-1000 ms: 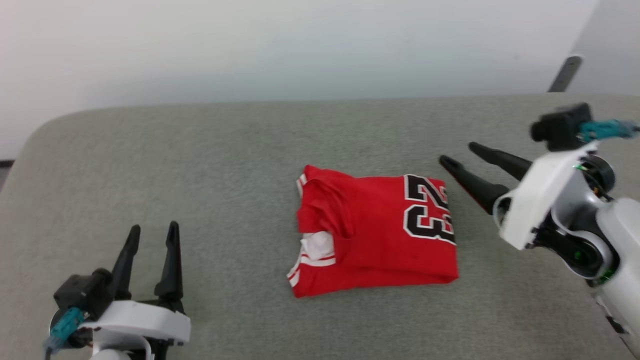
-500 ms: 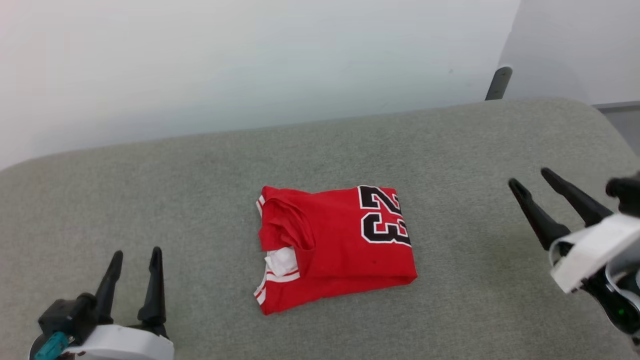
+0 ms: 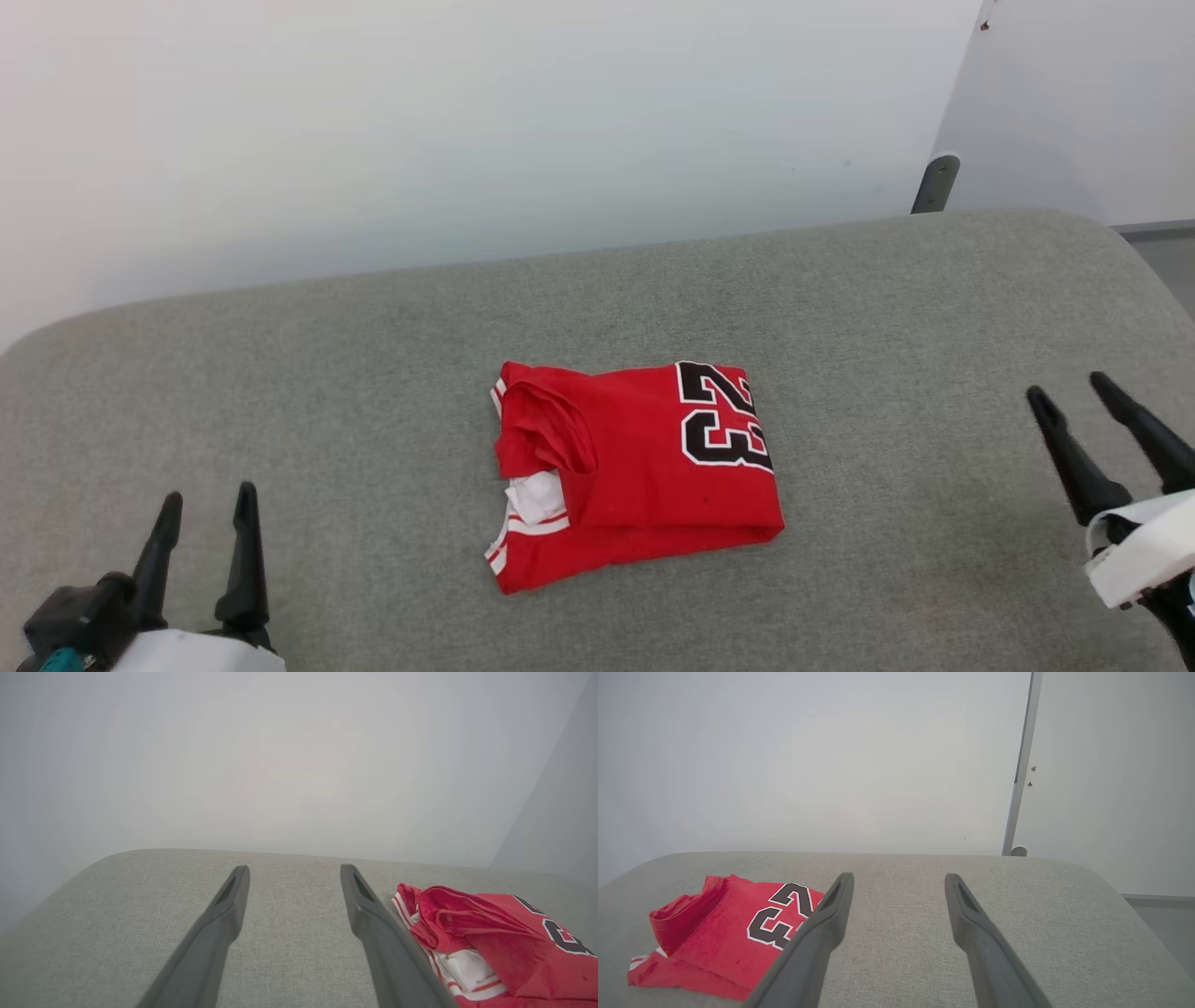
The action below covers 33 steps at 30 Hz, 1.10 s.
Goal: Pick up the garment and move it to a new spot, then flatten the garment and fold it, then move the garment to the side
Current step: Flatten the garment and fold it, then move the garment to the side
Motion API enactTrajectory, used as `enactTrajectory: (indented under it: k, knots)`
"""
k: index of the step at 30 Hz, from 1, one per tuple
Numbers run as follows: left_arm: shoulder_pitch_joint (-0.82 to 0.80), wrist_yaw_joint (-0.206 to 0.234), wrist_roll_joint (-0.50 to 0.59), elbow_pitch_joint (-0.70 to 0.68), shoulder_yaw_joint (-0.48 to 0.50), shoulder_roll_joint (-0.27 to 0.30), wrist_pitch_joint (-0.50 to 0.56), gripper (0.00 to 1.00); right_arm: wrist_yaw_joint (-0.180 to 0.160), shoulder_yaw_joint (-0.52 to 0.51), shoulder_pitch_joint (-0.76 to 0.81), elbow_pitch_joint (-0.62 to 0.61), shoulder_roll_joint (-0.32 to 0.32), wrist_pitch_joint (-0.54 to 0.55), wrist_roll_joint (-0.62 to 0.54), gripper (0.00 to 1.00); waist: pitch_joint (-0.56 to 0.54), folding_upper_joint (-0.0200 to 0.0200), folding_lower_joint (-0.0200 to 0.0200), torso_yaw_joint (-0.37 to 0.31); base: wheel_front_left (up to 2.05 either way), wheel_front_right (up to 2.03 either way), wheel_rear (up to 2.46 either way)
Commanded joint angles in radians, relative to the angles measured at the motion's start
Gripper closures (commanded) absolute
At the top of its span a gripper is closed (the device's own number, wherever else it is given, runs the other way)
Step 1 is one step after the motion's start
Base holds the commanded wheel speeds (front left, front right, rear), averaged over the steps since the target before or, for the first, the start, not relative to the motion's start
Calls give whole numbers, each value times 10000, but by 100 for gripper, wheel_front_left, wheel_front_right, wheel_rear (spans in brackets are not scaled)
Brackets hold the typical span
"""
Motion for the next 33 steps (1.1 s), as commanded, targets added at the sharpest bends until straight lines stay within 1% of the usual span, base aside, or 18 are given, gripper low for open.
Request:
enactTrajectory:
  k: [1, 14, 24, 33]
  knots:
    - [149, -11, 57, -21, 47, 13, 1, 0, -9, -181, 208, -30, 10, -112, -97, 0, -33, -1, 0, 32, 0, 0, 0]
    - [432, 26, 24, -137, 417, -79, 1, 0, -9, -1532, 1334, -358, 304, -340, -664, 0, -67, -1, 0, 49, 0, 0, 0]
    - [544, 21, -2, -245, 466, -275, 1, 0, -9, -2037, 1793, -517, 673, -369, -1045, 0, -45, -1, 0, 105, 0, 0, 0]
    - [599, 9, -85, -258, 424, -365, 1, 0, -9, -2214, 2007, -578, 902, -388, -1288, 0, -35, -1, 0, 180, 0, 0, 0]
